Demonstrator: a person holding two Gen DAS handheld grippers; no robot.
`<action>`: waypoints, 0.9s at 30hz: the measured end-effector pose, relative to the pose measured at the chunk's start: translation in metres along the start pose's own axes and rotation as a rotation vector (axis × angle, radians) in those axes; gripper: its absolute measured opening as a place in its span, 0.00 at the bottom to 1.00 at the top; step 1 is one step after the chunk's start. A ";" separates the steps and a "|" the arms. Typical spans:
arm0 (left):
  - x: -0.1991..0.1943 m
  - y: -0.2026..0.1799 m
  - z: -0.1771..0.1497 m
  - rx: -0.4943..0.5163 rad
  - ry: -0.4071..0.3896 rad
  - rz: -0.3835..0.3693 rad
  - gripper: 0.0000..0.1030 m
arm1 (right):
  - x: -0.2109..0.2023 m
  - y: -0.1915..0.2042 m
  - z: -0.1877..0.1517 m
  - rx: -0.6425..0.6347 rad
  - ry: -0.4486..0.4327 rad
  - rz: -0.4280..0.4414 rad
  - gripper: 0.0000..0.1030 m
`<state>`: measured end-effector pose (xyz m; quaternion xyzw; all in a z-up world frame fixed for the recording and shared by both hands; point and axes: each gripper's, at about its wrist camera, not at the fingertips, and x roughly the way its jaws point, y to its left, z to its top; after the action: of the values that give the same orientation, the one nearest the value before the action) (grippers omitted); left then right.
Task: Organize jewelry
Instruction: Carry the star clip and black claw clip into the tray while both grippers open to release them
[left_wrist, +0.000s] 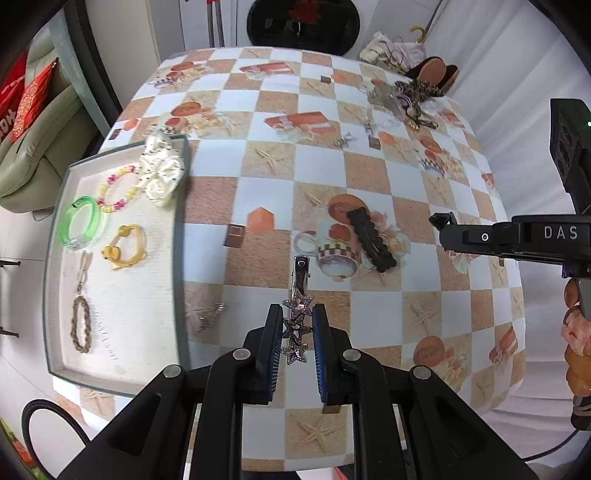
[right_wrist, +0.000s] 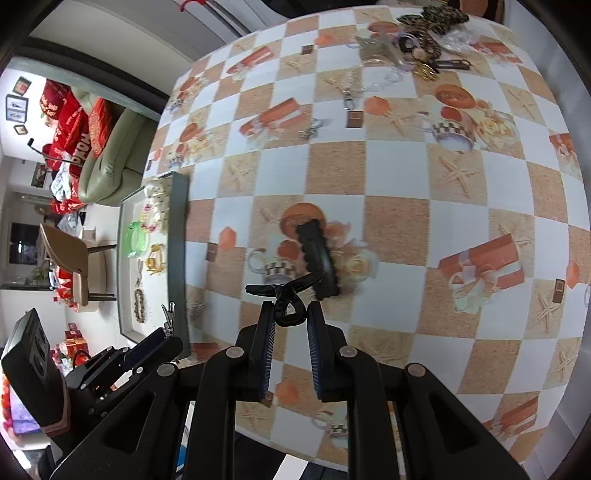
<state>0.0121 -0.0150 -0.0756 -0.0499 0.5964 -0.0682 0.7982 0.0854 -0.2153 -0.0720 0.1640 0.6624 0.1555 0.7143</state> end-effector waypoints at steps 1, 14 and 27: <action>-0.003 0.004 -0.001 0.001 -0.006 0.000 0.20 | 0.000 0.004 -0.002 -0.003 -0.003 0.002 0.18; -0.022 0.086 -0.018 -0.002 -0.027 -0.021 0.20 | 0.022 0.083 -0.021 -0.019 -0.024 -0.019 0.18; -0.016 0.178 -0.036 -0.066 -0.008 0.005 0.20 | 0.072 0.174 -0.029 -0.089 0.029 -0.009 0.18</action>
<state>-0.0177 0.1633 -0.0991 -0.0750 0.5952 -0.0465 0.7987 0.0609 -0.0270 -0.0616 0.1271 0.6659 0.1839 0.7118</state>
